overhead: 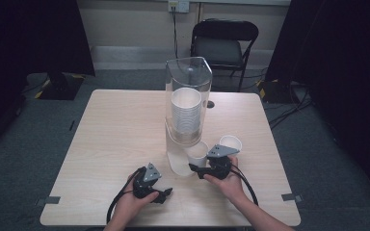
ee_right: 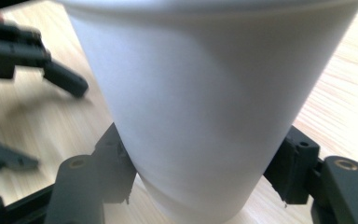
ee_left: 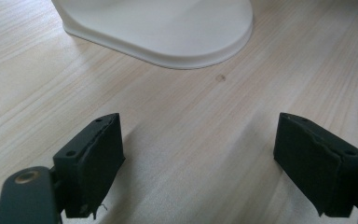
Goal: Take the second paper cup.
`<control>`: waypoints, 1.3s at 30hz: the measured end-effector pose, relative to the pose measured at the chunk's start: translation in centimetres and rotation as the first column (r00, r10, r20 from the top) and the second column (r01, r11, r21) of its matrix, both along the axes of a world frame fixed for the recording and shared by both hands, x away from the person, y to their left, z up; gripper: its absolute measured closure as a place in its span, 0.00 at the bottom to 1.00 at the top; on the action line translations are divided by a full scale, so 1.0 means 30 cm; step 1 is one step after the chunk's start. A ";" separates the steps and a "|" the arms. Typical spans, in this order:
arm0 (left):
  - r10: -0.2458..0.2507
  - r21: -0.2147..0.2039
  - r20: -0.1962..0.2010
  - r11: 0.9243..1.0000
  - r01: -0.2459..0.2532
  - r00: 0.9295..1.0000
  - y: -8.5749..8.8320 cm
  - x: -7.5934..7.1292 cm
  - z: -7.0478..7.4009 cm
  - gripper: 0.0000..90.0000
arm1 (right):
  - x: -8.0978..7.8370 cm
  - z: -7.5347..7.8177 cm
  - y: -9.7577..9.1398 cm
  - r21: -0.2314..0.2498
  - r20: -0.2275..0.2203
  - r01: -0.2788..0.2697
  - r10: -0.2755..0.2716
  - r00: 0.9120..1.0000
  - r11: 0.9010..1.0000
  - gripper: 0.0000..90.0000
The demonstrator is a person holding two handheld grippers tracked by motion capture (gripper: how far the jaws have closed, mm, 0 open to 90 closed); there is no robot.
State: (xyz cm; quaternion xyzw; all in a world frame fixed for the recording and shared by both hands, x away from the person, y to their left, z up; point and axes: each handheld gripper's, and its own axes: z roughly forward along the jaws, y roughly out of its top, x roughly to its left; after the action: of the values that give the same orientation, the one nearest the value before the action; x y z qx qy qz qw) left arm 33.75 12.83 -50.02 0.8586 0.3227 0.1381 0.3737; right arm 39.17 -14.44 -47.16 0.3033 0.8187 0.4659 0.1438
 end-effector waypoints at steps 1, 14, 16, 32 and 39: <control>0.000 0.004 -0.003 1.000 0.000 1.000 0.000 0.000 0.001 0.17 | 0.000 -0.004 -0.004 0.006 -0.015 -0.008 0.008 1.000 1.000 0.38; -0.001 0.006 -0.002 1.000 0.001 1.000 0.000 0.000 0.001 0.17 | -0.075 -0.011 -0.038 -0.001 -0.039 -0.043 0.043 0.998 0.999 0.37; 0.000 0.002 -0.001 1.000 0.000 1.000 0.000 0.000 0.000 0.17 | -0.084 -0.007 -0.045 -0.008 -0.036 -0.048 0.048 0.998 0.999 0.36; 0.002 -0.004 0.002 1.000 -0.002 1.000 -0.001 0.000 -0.001 0.17 | -0.125 -0.052 -0.182 -0.062 -0.054 -0.013 0.010 0.998 0.998 0.35; 0.001 -0.005 0.004 1.000 -0.001 1.000 -0.001 0.000 -0.002 0.17 | -0.119 -0.062 -0.186 -0.056 -0.062 0.000 -0.003 0.998 0.998 0.35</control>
State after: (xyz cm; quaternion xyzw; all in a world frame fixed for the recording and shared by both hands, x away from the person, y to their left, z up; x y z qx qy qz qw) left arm 33.74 12.80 -50.07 0.8572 0.3229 0.1393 0.3763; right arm 35.62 -20.02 -49.00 0.3141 0.8352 0.4332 0.1270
